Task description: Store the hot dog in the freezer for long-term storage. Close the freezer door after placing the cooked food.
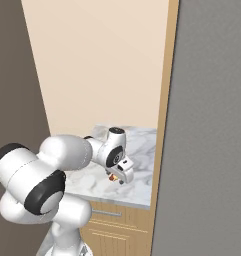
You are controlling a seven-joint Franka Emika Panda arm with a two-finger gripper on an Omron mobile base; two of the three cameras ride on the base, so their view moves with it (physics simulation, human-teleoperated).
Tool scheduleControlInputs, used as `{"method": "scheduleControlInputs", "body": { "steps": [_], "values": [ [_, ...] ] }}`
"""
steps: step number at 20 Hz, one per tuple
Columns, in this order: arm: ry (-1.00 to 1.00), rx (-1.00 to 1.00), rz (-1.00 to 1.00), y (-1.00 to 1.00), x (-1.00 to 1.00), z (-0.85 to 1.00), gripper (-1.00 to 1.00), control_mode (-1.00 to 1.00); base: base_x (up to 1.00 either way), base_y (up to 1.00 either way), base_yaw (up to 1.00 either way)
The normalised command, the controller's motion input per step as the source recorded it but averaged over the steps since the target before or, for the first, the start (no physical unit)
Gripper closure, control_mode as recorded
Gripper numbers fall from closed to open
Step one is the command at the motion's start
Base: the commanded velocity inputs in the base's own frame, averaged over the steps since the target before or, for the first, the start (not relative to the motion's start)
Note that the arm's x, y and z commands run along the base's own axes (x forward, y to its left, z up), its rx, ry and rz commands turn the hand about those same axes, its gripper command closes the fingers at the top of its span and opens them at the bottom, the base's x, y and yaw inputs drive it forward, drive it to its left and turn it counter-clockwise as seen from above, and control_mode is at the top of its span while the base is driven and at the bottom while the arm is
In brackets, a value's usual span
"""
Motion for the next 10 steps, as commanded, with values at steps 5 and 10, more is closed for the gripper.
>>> {"method": "scheduleControlInputs", "body": {
  "steps": [5,10],
  "values": [
    [0.0,0.01,0.0,0.0,0.01,-0.1,1.0,-1.0,0.0,0.0,0.0],
    [0.0,0.0,0.0,0.0,0.0,0.0,1.0,-1.0,0.0,0.0,0.0]
  ]
}}
